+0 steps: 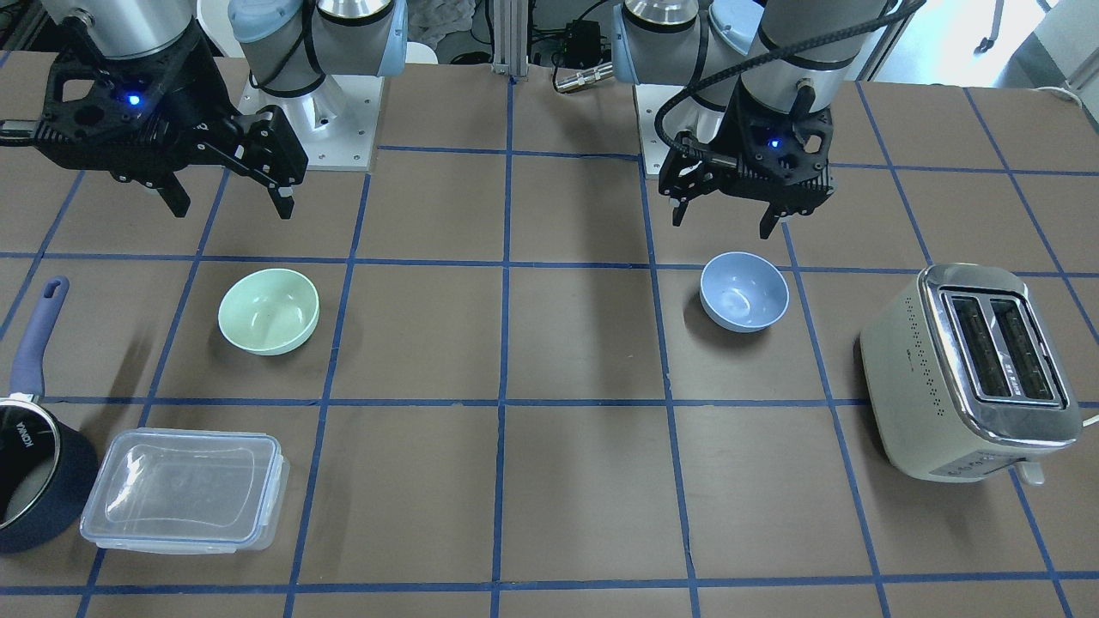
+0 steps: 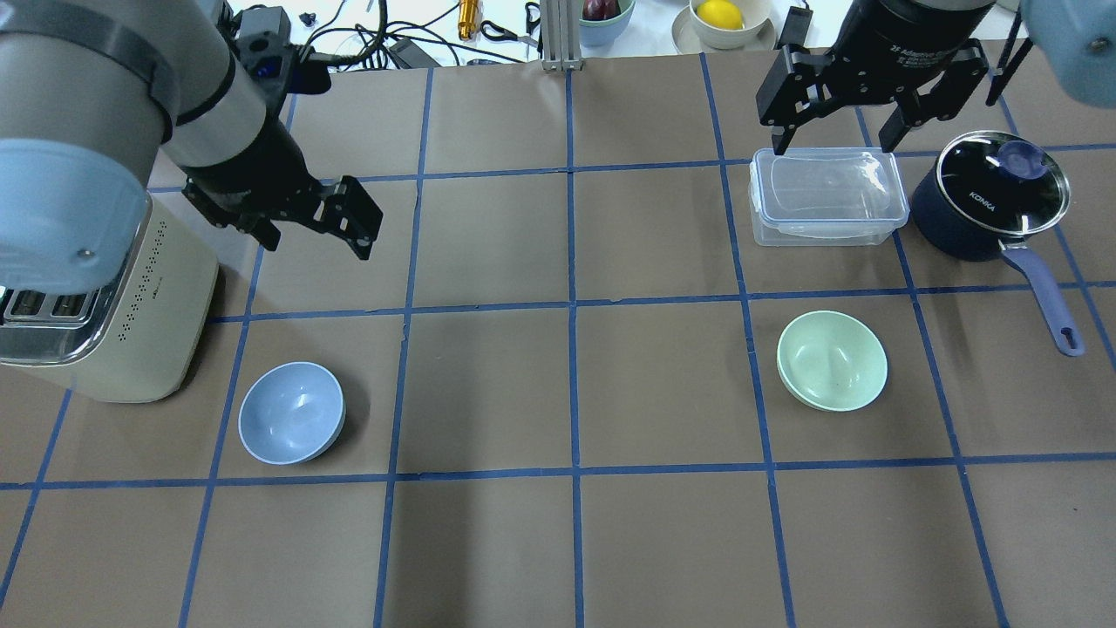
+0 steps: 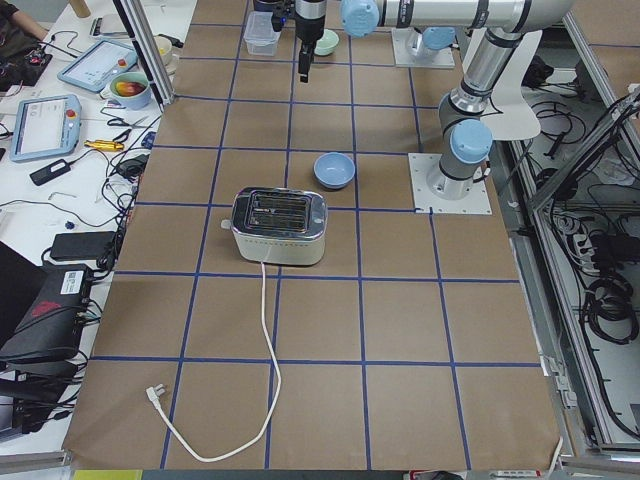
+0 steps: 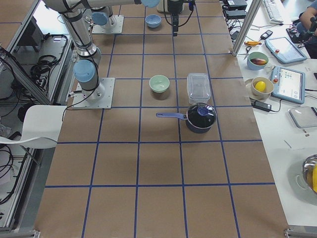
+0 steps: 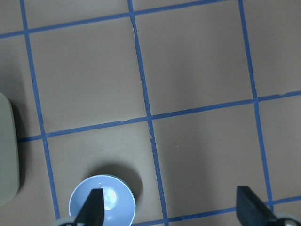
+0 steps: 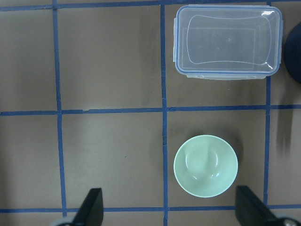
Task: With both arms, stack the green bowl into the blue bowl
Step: 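Lower the left gripper onto the rim of the light blue bowl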
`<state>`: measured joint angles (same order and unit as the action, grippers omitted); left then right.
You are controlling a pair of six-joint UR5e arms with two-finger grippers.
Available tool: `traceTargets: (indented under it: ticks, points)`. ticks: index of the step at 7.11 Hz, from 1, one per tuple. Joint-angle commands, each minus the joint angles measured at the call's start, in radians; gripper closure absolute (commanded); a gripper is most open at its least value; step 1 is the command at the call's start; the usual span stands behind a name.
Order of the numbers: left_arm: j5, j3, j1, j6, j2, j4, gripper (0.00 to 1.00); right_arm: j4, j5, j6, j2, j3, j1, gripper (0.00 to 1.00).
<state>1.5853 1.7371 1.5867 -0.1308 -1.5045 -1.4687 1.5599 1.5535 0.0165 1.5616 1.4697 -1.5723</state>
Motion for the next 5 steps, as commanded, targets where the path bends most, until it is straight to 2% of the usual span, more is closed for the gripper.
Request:
traceTargets:
  ticks: [1, 2, 4, 5]
  points:
    - [0.082, 0.167, -0.115, -0.001, -0.006, 0.017, 0.00, -0.003, 0.005, -0.001, 0.000, 0.000, 0.002, 0.00]
    - [0.070, 0.252, -0.195, -0.004, -0.031, 0.121, 0.00, -0.003, 0.005, -0.001, 0.000, 0.000, 0.002, 0.00]
    - [0.062, 0.437, -0.189, 0.008, -0.075, 0.410, 0.00, -0.004, 0.005, -0.001, 0.000, 0.001, 0.002, 0.00]
    - [0.064, 0.488, -0.186, 0.010, -0.089, 0.512, 0.00, -0.004, 0.005, -0.001, 0.000, 0.001, 0.002, 0.00]
